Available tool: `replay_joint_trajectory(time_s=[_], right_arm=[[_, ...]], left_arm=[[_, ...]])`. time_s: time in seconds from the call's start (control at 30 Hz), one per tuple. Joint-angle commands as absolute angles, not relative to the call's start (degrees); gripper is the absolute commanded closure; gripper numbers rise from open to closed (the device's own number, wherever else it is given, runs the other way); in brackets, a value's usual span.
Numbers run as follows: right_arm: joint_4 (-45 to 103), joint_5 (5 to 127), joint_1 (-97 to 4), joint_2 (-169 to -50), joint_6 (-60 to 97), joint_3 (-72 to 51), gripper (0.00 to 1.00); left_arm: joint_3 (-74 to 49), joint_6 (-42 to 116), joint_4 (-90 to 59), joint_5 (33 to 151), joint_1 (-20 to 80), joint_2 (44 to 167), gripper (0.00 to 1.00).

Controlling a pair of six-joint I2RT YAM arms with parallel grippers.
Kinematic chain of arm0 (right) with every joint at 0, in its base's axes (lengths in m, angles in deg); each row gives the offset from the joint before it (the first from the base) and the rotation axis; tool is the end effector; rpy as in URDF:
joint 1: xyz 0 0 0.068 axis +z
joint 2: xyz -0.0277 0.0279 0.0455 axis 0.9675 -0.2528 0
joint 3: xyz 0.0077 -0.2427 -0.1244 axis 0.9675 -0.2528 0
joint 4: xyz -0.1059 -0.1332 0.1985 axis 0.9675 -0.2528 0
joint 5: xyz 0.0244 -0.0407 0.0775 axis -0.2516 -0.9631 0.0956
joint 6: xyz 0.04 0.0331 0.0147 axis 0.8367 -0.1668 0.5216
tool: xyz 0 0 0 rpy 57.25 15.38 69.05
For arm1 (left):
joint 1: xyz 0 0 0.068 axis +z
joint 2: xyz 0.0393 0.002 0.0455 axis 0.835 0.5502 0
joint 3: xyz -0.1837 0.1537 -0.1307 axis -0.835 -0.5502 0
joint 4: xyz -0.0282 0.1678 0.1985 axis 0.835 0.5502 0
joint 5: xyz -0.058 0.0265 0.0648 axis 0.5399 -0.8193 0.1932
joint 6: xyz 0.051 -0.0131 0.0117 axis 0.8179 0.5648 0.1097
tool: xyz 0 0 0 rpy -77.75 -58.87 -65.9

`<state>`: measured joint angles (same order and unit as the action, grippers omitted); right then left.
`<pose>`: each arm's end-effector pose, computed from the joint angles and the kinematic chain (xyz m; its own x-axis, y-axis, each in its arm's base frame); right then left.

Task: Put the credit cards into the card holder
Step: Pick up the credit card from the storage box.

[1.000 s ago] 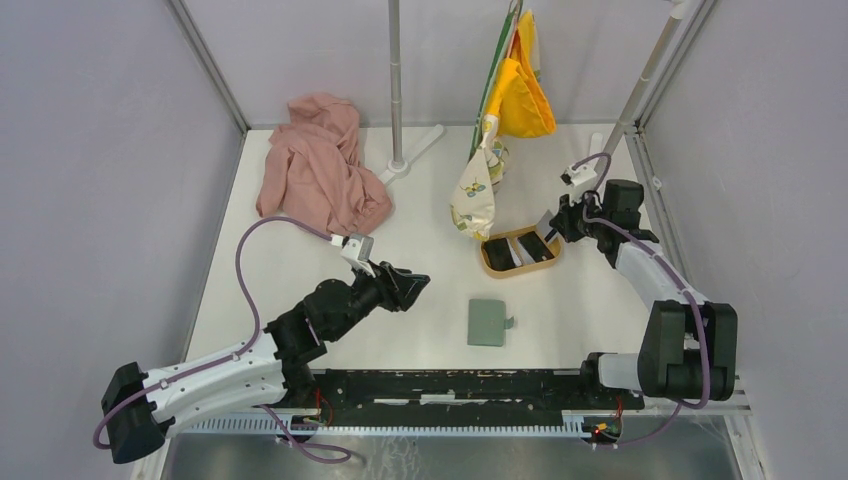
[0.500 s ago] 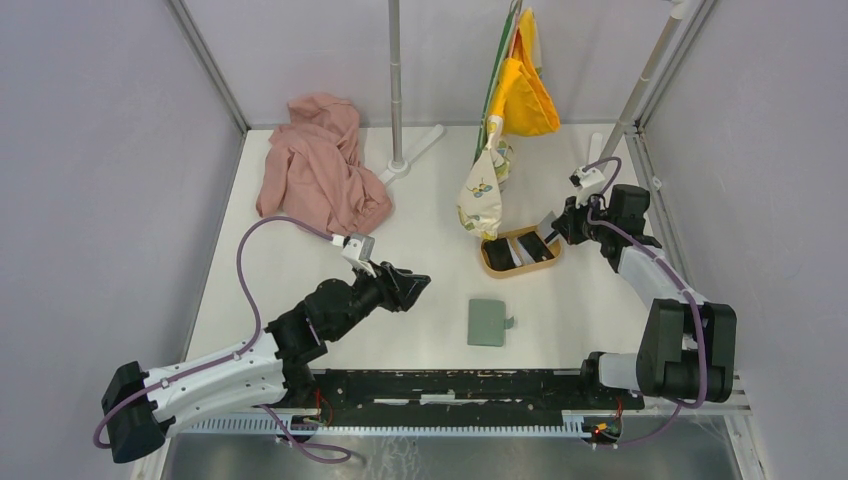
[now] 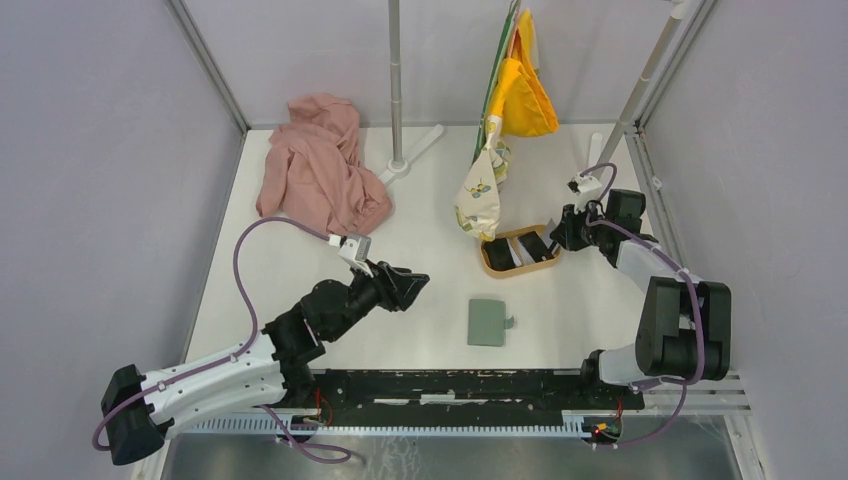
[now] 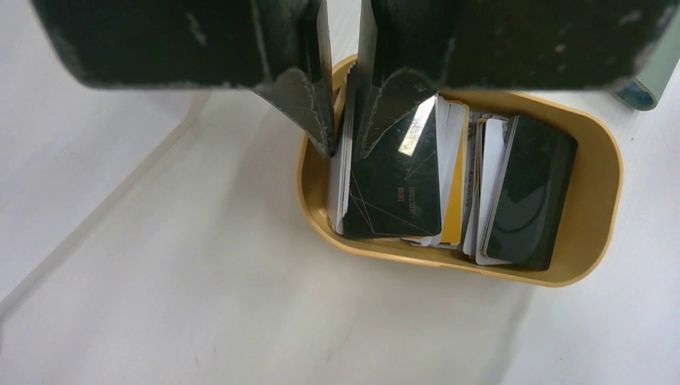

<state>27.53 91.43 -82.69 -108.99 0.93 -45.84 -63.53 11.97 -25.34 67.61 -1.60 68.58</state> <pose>0.2798 -0.0165 0.1901 -0.6079 -0.0793 -0.7900 -0.4103 0.8833 0.2270 0.0999 -0.1426 0.2510 -0.4398 -0.3700 -0.8183 0.5120 0.6452 -0.5670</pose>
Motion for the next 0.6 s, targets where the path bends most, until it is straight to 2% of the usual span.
replay_joint_trajectory(time_s=[0.0, 0.33, 0.57], right_arm=[[26.18, 94.53, -83.68, -110.96, 1.41, -43.58, 0.79], [26.21, 98.98, -84.59, -113.82, 3.70, -41.54, 0.79], [26.58, 99.83, -84.79, -113.18, 4.49, -40.48, 0.93]], left_arm=[[-63.21, 11.24, -27.77, 67.74, -1.64, 68.03, 0.38], [-62.95, 11.22, -27.96, 68.09, -1.65, 68.35, 0.38], [-62.86, 11.09, -28.29, 68.52, -1.60, 68.61, 0.38]])
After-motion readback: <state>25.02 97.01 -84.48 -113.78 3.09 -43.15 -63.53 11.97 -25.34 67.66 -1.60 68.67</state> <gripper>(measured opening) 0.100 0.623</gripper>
